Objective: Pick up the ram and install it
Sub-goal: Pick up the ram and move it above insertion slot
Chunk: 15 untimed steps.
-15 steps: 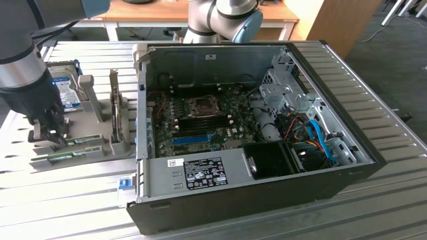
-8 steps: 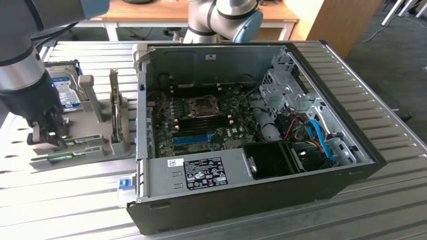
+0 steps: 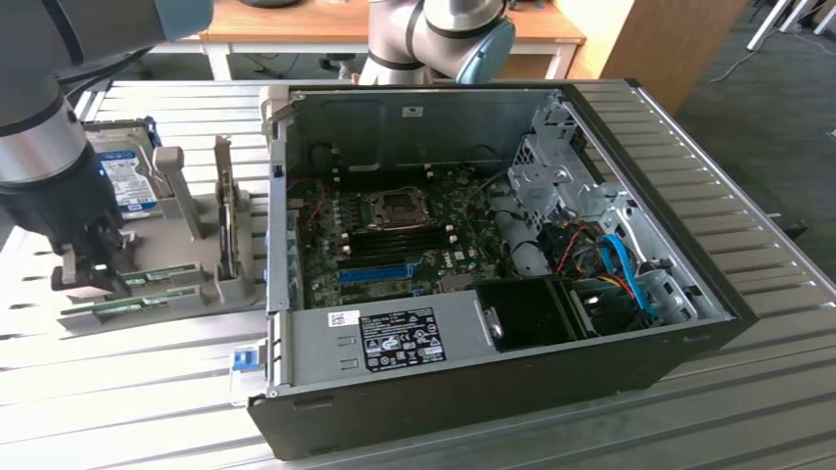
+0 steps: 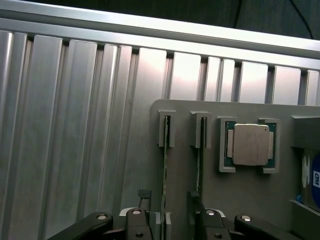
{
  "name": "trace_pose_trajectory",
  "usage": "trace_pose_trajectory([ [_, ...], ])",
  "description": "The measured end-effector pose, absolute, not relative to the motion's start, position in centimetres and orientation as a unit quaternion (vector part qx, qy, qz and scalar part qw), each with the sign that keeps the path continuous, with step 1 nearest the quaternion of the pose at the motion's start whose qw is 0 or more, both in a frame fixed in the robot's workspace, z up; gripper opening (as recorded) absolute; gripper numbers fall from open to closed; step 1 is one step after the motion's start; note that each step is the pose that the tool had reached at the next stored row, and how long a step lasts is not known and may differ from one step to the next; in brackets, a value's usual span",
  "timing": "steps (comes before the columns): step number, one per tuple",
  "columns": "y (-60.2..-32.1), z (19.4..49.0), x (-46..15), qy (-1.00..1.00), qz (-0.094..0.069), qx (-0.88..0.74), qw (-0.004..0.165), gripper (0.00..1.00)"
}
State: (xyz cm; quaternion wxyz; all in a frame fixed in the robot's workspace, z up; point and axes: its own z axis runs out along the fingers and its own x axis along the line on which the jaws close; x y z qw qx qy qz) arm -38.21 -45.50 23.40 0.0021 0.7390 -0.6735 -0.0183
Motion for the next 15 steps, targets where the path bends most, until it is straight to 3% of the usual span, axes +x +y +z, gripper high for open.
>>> trace_pose_trajectory([
  [15,-45.5,20.7,-38.2,-0.673,-0.018,0.739,0.002,0.42],
])
